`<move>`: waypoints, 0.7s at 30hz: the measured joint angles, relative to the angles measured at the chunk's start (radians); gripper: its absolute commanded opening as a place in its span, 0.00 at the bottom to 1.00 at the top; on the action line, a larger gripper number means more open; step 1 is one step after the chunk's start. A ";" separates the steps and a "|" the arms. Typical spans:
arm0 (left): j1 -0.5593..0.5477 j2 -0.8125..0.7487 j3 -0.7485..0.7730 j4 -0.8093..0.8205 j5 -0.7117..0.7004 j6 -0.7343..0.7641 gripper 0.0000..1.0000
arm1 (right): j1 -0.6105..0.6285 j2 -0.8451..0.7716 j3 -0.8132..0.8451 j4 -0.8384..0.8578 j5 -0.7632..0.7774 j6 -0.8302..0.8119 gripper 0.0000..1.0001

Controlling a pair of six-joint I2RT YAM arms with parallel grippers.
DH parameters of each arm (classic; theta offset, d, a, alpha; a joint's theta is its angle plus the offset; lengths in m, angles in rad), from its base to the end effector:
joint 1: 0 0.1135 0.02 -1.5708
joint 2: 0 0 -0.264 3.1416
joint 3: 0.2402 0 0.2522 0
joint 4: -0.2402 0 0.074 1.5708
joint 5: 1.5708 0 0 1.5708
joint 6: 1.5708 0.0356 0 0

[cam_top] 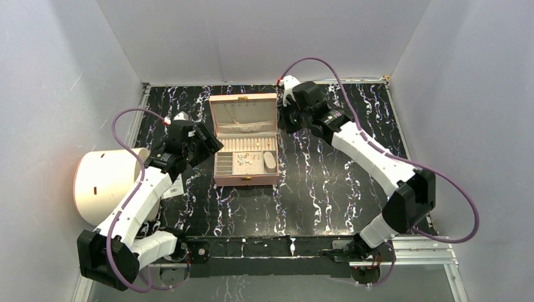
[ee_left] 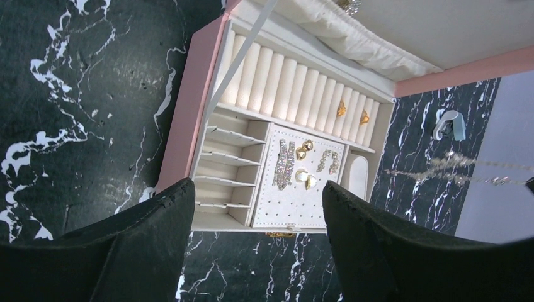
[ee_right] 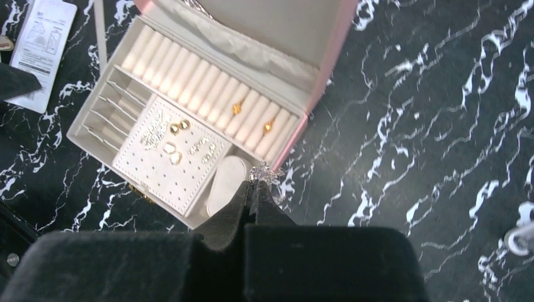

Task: Organize the mixed jewelry
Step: Pick up the jewelry from the center of the board, then place the jewelry in the jewelry box.

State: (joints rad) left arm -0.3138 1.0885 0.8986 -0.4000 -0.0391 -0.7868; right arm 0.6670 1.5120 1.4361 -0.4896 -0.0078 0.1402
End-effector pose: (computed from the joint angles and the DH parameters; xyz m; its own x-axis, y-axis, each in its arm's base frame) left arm 0.2292 -0.0729 0.2991 -0.5701 -0.5588 -0.6022 -0.1787 0.7998 -0.5731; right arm 0.2715 0.2142 0.3596 -0.5040 -0.2190 -0.8355 -0.5588 0.8202 0.1221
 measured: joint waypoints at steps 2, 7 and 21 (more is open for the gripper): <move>0.000 0.010 -0.002 -0.010 0.002 -0.014 0.71 | 0.006 0.046 0.051 0.017 -0.015 -0.018 0.00; 0.000 0.035 -0.021 -0.017 0.009 -0.034 0.71 | 0.025 0.151 0.160 0.051 -0.030 -0.064 0.00; 0.000 0.055 -0.088 -0.004 0.011 -0.039 0.71 | 0.067 0.353 0.284 0.188 0.057 -0.119 0.00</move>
State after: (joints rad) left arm -0.3138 1.1439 0.8104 -0.4042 -0.0277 -0.8261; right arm 0.7338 1.8648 1.7203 -0.3019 0.0494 0.0208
